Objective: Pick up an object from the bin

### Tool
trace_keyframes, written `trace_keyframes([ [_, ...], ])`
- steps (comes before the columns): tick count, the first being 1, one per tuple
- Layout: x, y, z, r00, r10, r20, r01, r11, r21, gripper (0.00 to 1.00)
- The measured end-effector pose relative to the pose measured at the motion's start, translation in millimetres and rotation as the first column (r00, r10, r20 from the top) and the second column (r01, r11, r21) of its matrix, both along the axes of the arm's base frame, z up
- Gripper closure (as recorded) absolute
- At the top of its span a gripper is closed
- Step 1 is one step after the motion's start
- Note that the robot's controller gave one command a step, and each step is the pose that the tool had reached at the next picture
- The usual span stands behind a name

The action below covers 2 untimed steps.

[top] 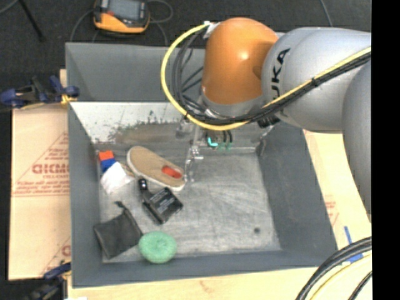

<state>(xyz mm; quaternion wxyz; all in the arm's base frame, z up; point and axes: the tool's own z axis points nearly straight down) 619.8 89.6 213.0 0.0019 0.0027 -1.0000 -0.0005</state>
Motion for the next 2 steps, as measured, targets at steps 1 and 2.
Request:
trace_keyframes([
  [1,1.3,0,5,1.0,-0.001,0.008,0.001,1.0,0.001,0.0],
  [2,10.6,4,-33,1.0,0.005,0.018,-0.005,1.0,0.002,0.0],
])
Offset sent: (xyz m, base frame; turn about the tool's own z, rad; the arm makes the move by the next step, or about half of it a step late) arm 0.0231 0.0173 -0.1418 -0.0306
